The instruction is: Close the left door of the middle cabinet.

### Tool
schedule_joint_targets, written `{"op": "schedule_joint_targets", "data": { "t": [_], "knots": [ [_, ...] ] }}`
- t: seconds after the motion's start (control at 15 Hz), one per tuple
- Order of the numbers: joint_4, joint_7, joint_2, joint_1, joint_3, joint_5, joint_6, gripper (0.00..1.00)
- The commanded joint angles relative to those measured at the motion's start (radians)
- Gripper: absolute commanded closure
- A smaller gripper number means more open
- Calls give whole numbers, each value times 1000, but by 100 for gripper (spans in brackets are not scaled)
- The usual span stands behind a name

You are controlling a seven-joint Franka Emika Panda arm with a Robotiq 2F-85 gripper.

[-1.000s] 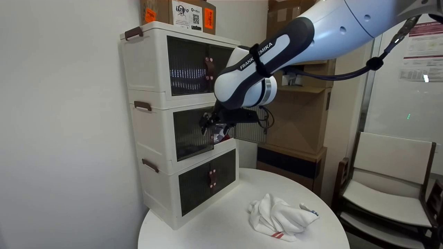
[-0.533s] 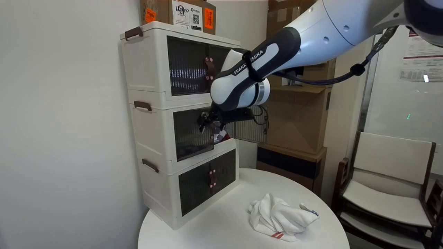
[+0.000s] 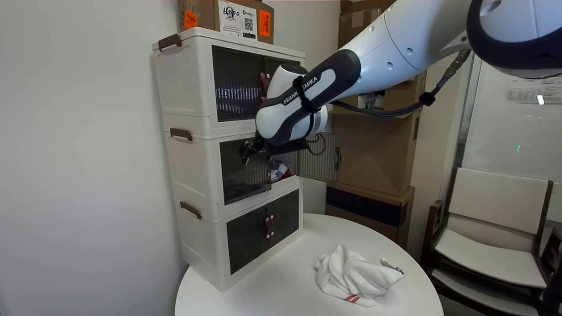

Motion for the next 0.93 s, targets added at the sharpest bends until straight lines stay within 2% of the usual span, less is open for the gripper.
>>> {"op": "schedule_joint_targets", "data": {
  "t": [0.0, 0.6, 0.87],
  "knots": [
    [67, 8, 46, 33, -18, -21, 12, 0],
    [130, 12, 96, 51, -37, -45, 18, 0],
    [117, 0, 82, 51, -28, -26, 3, 0]
  ]
}}
